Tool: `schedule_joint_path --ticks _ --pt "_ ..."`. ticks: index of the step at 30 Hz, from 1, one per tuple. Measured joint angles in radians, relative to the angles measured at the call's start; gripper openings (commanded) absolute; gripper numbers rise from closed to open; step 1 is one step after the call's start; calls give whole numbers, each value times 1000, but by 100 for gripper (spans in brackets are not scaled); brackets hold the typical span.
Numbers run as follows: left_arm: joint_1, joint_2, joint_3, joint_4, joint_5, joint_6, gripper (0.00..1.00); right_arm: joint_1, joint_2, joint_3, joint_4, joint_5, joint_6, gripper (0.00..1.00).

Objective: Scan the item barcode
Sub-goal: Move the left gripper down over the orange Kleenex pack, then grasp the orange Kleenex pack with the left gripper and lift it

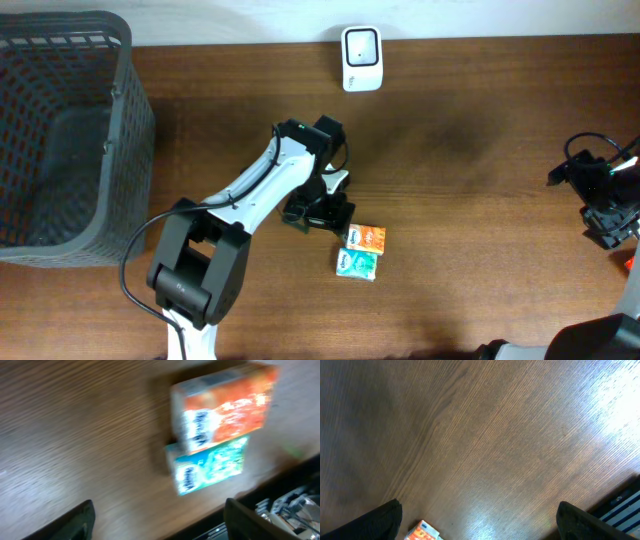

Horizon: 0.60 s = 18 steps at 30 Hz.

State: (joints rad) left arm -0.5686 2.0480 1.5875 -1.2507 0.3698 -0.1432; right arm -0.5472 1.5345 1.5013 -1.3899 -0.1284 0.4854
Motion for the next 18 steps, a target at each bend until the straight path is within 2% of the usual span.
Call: schedule_joint_path --ticks 4,6,10,18 --pt "-41 0 -16 114 46 16 78 0 0 0 0 0 1 99" --pt "-71 0 -47 187 71 21 73 0 0 0 0 0 0 98" --pt "-92 2 -98 253 89 24 70 0 0 0 0 0 1 98" --pt "-92 4 -156 365 74 23 52 0 0 0 0 0 0 98"
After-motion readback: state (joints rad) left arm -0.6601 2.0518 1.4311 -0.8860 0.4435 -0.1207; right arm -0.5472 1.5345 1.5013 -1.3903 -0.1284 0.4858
